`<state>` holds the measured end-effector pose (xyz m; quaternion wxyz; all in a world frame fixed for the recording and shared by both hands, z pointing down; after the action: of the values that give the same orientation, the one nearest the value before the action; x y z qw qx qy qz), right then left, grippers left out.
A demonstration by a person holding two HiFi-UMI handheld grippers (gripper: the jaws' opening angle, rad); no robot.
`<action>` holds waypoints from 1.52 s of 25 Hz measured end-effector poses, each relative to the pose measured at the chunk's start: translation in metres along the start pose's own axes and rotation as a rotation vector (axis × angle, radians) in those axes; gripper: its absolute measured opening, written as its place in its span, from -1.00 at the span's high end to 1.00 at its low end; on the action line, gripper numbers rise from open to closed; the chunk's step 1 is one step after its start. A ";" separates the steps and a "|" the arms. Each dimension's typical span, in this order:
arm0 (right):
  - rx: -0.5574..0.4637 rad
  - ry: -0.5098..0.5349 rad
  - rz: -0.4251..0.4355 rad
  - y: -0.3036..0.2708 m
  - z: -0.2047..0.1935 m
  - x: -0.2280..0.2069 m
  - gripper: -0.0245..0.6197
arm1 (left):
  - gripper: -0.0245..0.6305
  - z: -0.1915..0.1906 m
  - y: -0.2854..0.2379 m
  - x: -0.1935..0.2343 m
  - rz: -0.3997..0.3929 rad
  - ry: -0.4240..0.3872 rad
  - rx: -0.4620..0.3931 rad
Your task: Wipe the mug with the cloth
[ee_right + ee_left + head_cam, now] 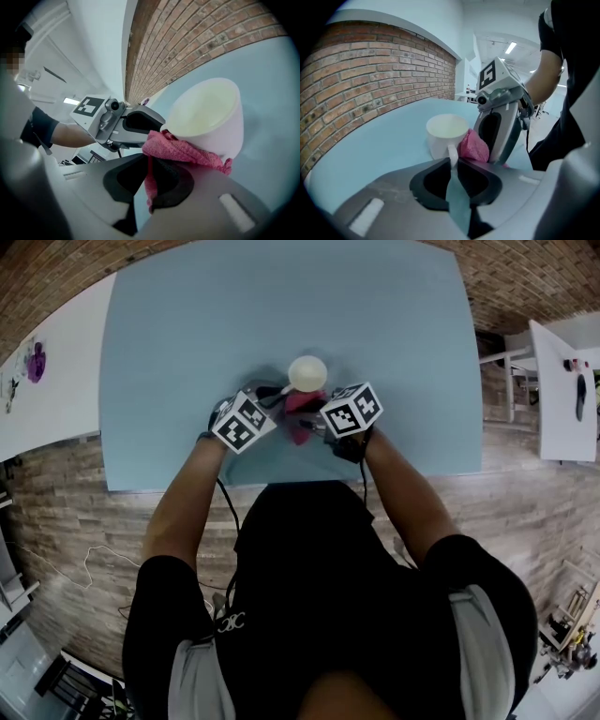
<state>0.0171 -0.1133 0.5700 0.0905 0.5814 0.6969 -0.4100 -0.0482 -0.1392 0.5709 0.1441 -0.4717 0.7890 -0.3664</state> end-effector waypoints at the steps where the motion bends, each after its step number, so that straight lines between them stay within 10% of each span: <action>1: -0.001 -0.003 -0.006 -0.001 -0.001 -0.001 0.80 | 0.78 0.000 0.002 0.000 -0.003 0.005 -0.004; 19: -0.203 -0.147 -0.083 0.058 0.003 -0.017 0.80 | 0.80 0.007 -0.012 -0.037 -0.113 0.003 -0.003; 34: -0.139 -0.254 -0.252 0.043 -0.013 -0.042 0.80 | 0.83 0.009 -0.020 -0.043 -0.126 0.045 -0.091; 38: -0.170 -0.250 -0.228 0.052 -0.009 -0.015 0.80 | 0.41 -0.001 -0.023 -0.053 -0.146 0.089 -0.119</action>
<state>0.0705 -0.1185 0.5606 0.1781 0.4334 0.7736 -0.4265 -0.0070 -0.1002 0.5818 0.0536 -0.5189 0.7786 -0.3487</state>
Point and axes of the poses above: the fingertips, and each gripper's own axes: y backward along the fingers, x to its left, z out of its top, the point moved 5 cm from there along y, backward along the fingers, and after that the axes turned 9 degrees about y, right-handed, at the moved point
